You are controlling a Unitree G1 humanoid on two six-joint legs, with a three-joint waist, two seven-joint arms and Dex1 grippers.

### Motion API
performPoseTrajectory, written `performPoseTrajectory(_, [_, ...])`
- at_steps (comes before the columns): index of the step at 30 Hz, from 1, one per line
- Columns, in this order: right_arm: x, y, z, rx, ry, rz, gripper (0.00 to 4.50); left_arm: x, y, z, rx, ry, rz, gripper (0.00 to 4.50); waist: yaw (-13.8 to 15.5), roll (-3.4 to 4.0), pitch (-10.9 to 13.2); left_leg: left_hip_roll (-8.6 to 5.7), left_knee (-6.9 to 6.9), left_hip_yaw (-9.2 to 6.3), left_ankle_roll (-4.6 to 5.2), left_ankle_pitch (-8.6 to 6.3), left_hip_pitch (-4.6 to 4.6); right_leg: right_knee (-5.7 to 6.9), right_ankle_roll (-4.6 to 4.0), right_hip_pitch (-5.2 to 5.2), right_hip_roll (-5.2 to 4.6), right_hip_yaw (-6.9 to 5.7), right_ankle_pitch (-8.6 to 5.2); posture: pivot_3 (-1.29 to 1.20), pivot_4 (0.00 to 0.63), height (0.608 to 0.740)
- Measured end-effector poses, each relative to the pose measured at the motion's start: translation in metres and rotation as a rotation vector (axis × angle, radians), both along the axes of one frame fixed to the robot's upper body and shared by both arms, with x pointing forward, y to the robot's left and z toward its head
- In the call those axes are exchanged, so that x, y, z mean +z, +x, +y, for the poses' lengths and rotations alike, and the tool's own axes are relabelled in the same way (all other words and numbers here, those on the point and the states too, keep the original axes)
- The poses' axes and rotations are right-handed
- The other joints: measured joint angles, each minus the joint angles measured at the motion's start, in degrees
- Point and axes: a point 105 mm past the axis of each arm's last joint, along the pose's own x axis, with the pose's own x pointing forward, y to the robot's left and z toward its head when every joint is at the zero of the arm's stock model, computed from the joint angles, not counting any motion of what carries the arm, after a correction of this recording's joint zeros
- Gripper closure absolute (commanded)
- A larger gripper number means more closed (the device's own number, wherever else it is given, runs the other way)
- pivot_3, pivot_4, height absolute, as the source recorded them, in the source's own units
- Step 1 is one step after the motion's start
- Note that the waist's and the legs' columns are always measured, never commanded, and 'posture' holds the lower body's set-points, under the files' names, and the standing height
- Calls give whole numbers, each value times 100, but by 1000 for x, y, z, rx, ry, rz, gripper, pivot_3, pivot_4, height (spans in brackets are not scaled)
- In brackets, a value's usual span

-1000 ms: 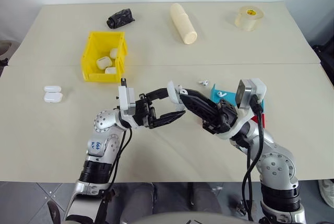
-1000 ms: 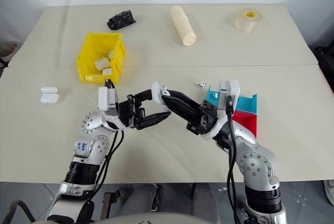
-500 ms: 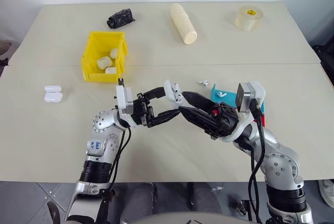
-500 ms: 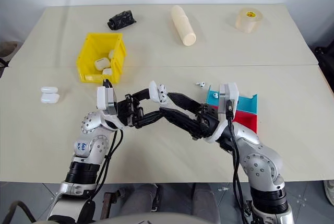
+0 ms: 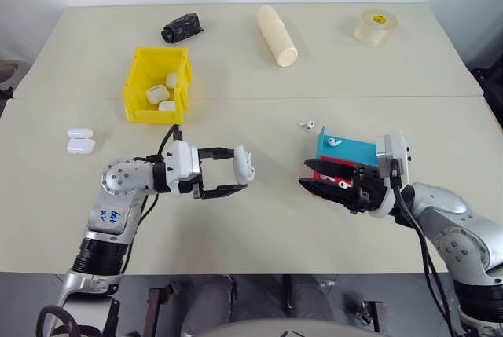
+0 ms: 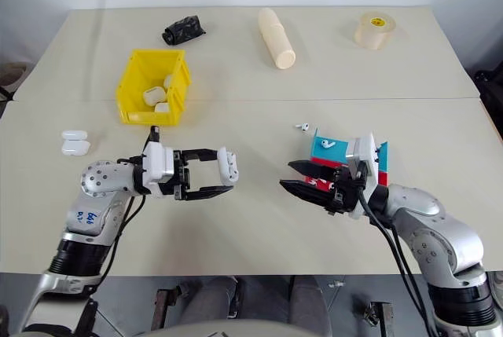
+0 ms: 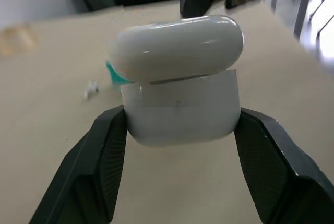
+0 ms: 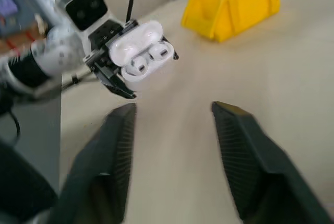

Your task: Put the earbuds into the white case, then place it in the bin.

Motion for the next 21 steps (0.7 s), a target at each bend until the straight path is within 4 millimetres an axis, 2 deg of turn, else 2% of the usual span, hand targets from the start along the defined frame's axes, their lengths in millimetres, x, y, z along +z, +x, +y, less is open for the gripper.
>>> performPoseTrajectory(4, [11,1,23,98,-67,-75,4449,-6,1,-12,-16,107,31,1746,2,-1,1,15,-3,-2,0,0,0,-1,0,-1,1,-2,0,0,150,740])
performPoseTrajectory(9, [9,-6,54,210,-108,-96,4482,-12,1,-26,-16,153,96,1746,2,-4,2,13,-5,-4,1,-1,-4,-3,0,-2,-2,-3,0,0,150,740])
performPoseTrajectory(14, [6,-2,72,227,-148,-103,4482,-12,-1,-35,-48,184,90,1746,1,-4,3,13,-2,-4,0,0,-5,-3,0,-4,-2,-4,0,0,150,740])
performPoseTrajectory(17, [1,2,76,229,-182,-90,4482,-9,-6,-43,-78,181,71,1746,1,-4,2,13,-2,-4,0,0,-6,-3,0,-4,-3,-4,0,0,150,740])
performPoseTrajectory(21, [-11,11,69,197,-221,-55,4482,-8,-5,-44,-70,176,62,1746,3,-4,3,11,-2,-4,0,0,-6,-3,0,-4,-4,-4,0,0,150,740])
